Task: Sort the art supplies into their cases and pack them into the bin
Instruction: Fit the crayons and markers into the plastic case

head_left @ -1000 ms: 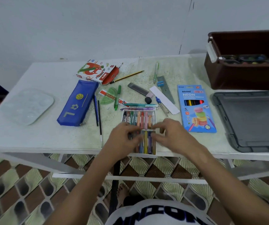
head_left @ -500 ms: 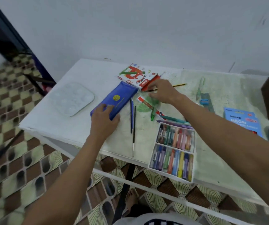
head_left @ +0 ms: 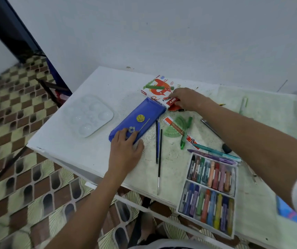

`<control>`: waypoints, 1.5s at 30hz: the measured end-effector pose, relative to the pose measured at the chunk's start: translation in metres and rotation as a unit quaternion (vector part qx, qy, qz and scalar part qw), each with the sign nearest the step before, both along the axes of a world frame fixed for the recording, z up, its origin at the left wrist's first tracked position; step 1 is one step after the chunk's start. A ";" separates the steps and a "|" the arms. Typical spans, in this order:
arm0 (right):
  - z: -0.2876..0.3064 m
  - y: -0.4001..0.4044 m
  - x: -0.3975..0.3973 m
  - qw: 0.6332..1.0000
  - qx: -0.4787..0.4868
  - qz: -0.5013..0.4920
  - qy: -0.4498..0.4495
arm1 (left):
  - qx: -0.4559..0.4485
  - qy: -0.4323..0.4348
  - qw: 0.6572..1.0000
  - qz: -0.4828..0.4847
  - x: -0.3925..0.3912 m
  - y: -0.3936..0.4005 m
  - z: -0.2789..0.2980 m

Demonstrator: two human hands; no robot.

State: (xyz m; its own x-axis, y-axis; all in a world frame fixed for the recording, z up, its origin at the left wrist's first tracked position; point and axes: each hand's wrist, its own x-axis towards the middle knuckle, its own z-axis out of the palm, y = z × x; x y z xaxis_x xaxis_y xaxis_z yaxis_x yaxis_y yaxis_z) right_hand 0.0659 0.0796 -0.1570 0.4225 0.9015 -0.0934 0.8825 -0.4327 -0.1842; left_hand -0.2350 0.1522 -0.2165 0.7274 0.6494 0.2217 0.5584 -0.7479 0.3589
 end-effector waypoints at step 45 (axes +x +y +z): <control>0.081 -0.309 -0.121 0.990 0.062 -0.127 -0.004 | -0.657 -0.100 0.683 -0.304 0.104 -0.178 0.116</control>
State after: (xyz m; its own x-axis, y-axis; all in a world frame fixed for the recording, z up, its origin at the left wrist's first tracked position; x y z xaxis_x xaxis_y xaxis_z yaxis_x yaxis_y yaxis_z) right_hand -0.0554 -0.2291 -0.0755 0.6376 0.7702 0.0163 0.7498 -0.6156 -0.2427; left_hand -0.1308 -0.0257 -0.1001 0.9916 -0.0253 -0.1265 0.1290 0.2209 0.9667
